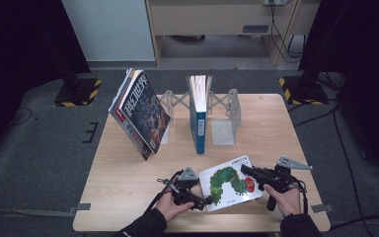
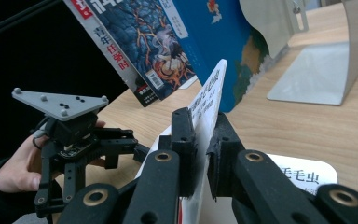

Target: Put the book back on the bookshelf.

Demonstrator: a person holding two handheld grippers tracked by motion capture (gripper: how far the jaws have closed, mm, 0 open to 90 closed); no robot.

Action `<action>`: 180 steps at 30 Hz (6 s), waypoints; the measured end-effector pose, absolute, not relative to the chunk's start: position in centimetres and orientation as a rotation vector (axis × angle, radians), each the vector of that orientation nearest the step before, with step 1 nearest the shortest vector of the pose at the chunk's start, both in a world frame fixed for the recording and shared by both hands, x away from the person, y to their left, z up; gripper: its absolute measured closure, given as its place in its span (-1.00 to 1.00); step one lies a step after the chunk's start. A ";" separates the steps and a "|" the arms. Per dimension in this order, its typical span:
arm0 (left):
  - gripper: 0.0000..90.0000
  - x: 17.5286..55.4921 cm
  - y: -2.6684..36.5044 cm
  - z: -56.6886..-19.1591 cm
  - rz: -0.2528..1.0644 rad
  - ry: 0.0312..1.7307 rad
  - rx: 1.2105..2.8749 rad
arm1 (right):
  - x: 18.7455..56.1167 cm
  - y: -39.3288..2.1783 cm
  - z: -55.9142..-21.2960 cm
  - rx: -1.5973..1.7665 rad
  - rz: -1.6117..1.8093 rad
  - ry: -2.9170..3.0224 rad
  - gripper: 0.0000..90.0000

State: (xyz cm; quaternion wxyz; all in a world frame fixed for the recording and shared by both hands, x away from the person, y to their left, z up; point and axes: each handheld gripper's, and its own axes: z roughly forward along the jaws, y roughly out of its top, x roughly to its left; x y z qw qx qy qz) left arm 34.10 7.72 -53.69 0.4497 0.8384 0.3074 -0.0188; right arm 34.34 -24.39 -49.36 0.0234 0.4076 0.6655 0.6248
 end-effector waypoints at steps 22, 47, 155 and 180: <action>-0.95 34.1 7.4 -53.7 -0.066 0.746 2.075 | 34.7 -23.2 -52.1 1.297 1.487 2.260 0.12; -0.69 34.3 7.9 -53.7 -0.042 0.774 2.056 | 34.7 -22.1 -51.3 1.223 1.467 2.258 -0.17; 0.65 33.4 9.5 -48.2 -0.081 0.814 1.880 | 35.7 -27.7 -53.3 1.333 0.898 2.224 -0.63; 0.65 35.5 9.8 -44.1 0.155 0.886 1.773 | 36.0 -27.8 -53.9 1.343 0.926 2.207 -0.93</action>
